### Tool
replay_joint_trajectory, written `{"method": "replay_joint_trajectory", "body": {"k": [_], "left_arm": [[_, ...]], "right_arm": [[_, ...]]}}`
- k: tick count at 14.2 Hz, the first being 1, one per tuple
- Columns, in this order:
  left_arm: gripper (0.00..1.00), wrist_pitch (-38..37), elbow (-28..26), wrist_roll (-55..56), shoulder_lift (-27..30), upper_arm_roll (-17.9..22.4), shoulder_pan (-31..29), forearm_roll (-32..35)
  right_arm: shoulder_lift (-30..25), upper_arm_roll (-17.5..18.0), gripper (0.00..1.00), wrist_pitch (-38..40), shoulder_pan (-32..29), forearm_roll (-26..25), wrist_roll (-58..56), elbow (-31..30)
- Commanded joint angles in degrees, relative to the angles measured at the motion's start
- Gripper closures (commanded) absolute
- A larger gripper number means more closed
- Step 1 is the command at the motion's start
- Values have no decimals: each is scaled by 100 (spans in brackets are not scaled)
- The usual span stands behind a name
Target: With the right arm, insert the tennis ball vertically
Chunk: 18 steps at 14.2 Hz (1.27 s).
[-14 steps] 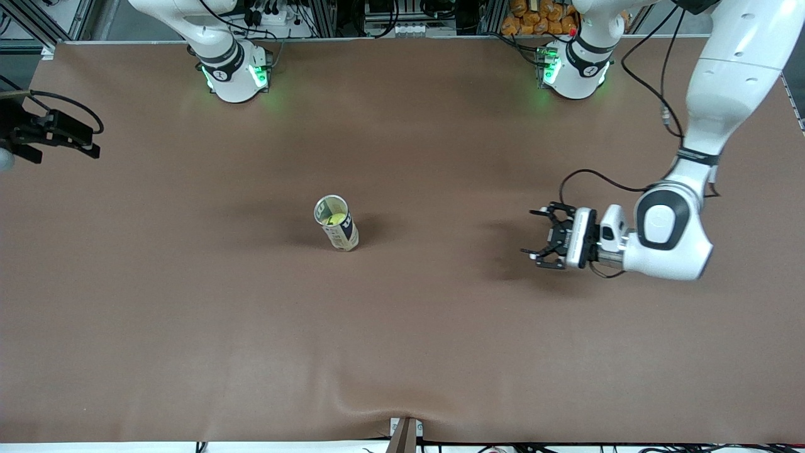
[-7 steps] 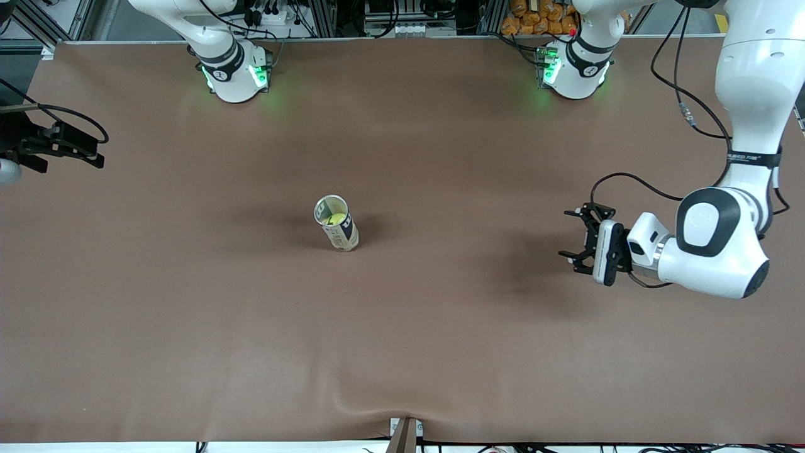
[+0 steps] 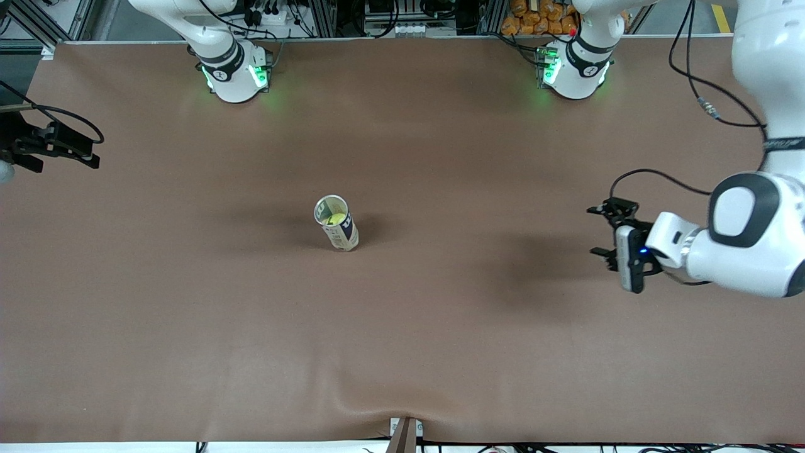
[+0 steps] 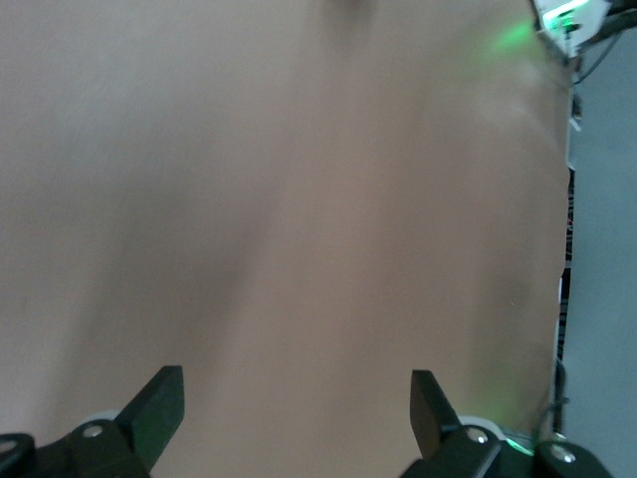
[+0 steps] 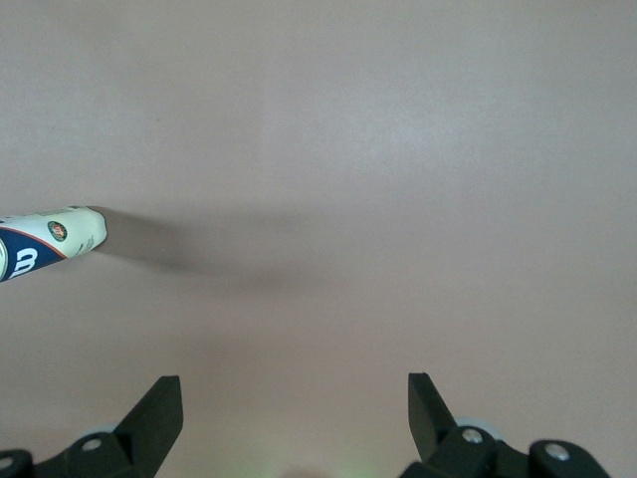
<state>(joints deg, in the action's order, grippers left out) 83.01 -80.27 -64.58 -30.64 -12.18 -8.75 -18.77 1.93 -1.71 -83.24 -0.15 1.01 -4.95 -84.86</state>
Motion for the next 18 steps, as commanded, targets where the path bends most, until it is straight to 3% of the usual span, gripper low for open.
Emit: {"method": "replay_joint_trajectory", "body": {"k": [1, 4, 8, 11, 15, 18], "left_arm": [[0, -346, 11, 497, 557, 1171, 969, 101], [0, -653, -15, 1759, 1137, 1648, 1410, 495], [0, -1014, -15, 3791, 1998, 1667, 1367, 864], [0, -1487, -51, 4680, 2623, 1658, 1367, 1287], [0, -1743, -77, 5051, 3317, 1579, 1349, 1823], [0, -1613, -33, 5149, 3249, 1570, 1349, 2305]], "right_arm": [[-52, 12, 0, -96, -47, 5, 38, -48], [-61, 12, 0, -52, -21, 5, 38, -48], [-87, 21, 0, 36, -29, 5, 38, -74], [-96, 30, 0, 176, -21, 22, 47, -74], [-96, 39, 0, 167, -12, 22, 38, -57], [-87, 30, 0, 159, -21, 22, 38, -57]]}}
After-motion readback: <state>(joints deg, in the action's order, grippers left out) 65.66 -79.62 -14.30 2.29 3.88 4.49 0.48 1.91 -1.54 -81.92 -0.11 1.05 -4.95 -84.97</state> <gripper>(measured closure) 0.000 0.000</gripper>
